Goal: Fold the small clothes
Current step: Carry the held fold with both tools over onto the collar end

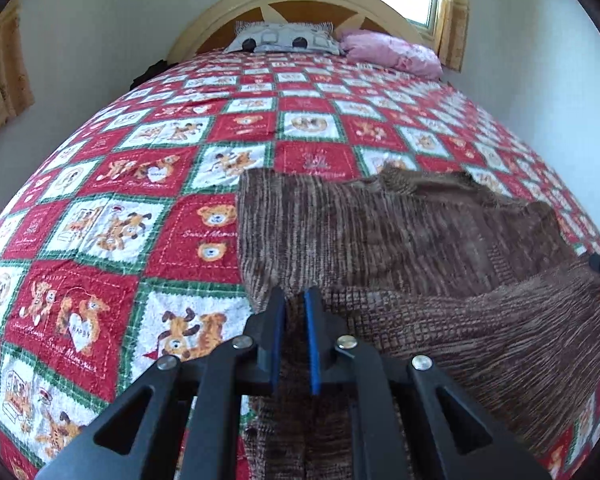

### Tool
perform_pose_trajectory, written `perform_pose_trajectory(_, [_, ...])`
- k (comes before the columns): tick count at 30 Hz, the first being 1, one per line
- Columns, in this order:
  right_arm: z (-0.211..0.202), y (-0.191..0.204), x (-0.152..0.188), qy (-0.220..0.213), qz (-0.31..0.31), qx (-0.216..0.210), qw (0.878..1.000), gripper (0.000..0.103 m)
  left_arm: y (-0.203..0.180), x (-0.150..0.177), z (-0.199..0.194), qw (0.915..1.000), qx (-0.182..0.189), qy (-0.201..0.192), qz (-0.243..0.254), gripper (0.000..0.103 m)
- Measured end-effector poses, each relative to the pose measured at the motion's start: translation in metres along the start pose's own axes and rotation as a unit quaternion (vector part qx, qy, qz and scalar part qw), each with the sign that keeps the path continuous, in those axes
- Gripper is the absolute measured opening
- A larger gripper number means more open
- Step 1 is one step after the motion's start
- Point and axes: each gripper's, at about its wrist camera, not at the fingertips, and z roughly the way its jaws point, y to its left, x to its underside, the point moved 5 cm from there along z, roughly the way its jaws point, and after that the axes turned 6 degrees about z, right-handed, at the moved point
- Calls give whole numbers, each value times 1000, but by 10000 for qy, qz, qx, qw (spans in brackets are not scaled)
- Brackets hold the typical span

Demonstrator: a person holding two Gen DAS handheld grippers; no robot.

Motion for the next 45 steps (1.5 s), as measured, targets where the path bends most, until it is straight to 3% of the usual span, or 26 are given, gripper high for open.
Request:
perform_pose_trajectory(6, [0, -1, 1, 18, 4, 8, 10000, 4, 5, 5, 3, 9997, 133, 166, -130, 26])
perform_pose_trajectory(8, [1, -2, 2, 25, 18, 4, 10000, 4, 7, 8, 4, 9993, 220, 229, -203, 43])
perform_pose_trajectory(10, [0, -2, 2, 19, 13, 6, 10000, 4, 8, 10, 7, 9990, 235, 290, -258, 46])
perform_pose_trajectory(14, [1, -2, 3, 40, 25, 10, 10000, 4, 2, 10, 5, 9996, 184, 162, -135, 34])
perform_pose_trajectory(20, [2, -2, 6, 66, 40, 3, 10000, 4, -11, 8, -1, 9992, -254, -72, 302, 33])
perform_pose_trajectory(22, [2, -2, 6, 65, 41, 2, 10000, 4, -12, 8, -2, 9993, -108, -127, 346, 32])
perform_pose_trajectory(24, [2, -2, 7, 66, 57, 0, 10000, 4, -11, 8, 0, 9994, 70, -42, 336, 22])
perform_pose_trajectory(30, [4, -2, 8, 94, 107, 1, 9999, 4, 2, 8, 6, 9985, 493, 114, -222, 17])
perform_pose_trajectory(36, [2, -3, 8, 81, 119, 8, 9999, 4, -4, 8, 1, 9986, 375, 73, -365, 7])
perform_pose_trajectory(45, [-34, 4, -21, -386, -28, -121, 9992, 4, -2, -20, -46, 9955, 477, -506, -644, 6])
